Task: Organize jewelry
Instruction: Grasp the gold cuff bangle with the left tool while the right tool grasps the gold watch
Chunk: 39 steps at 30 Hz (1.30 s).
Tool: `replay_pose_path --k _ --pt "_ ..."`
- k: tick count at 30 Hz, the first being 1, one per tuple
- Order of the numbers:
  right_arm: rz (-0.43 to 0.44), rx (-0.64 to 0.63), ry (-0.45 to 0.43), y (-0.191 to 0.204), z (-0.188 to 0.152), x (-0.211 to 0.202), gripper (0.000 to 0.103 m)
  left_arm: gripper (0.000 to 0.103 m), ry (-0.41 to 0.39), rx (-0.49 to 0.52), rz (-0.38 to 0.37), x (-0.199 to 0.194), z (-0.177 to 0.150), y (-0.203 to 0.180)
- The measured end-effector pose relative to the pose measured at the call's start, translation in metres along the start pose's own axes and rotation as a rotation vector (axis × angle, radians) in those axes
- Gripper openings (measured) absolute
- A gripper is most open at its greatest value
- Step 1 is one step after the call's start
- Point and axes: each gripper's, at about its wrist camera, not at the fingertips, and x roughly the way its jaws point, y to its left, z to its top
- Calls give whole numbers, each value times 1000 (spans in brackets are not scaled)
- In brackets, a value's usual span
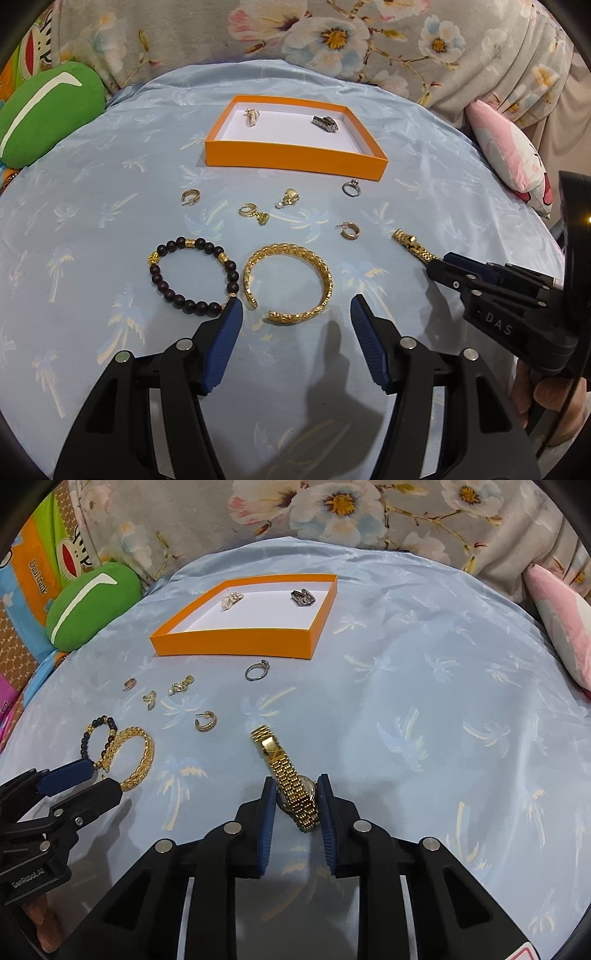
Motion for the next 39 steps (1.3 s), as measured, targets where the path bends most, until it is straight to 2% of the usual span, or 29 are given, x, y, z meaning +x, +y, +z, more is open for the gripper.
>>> replay_pose_path --k 7,20,27,30,31,39 --pt "-5 42 -11 -4 -11 -8 21 58 39 0 24 12 4 -4" --pt "8 56 -14 -7 -13 -11 22 58 39 -2 54 26 17 -7" --pt "17 62 -15 -9 -11 -10 22 60 40 6 28 33 28 0" --pt "21 65 -16 -10 -11 -10 22 59 44 18 16 34 29 0" --pt "22 66 -16 -10 -10 -9 22 55 43 22 15 34 28 0" --pt "38 78 -18 -10 -12 -10 21 54 33 31 -36 27 24 -2"
